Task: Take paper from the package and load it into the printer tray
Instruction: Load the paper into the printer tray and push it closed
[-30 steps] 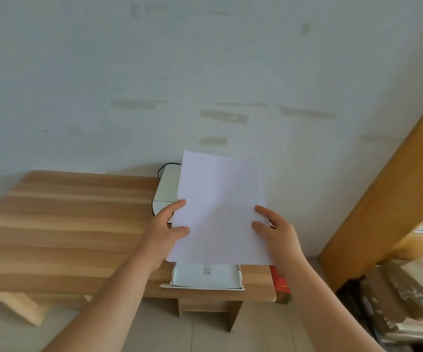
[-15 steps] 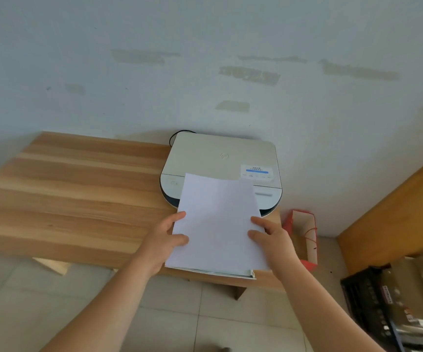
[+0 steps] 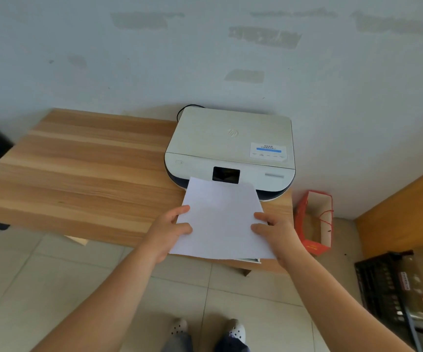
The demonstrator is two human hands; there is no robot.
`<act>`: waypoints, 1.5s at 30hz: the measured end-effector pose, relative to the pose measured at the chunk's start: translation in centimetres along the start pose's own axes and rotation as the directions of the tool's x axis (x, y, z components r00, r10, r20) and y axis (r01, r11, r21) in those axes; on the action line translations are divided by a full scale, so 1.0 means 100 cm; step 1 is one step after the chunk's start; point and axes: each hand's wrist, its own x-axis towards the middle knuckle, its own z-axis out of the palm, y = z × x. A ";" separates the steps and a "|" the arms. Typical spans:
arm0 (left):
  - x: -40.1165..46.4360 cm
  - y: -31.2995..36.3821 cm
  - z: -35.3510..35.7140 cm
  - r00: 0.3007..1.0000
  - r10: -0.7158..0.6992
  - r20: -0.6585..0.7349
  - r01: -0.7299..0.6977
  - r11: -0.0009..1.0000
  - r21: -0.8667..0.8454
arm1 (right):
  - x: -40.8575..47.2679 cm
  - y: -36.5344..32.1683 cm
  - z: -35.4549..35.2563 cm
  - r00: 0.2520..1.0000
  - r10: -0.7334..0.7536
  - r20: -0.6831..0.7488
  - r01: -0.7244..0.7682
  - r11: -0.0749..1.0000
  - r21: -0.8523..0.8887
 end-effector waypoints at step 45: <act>0.089 -0.069 0.003 0.951 -0.299 0.074 0.279 0.938 0.205 | 0.050 0.070 0.031 0.953 0.295 -0.071 -0.292 0.955 0.060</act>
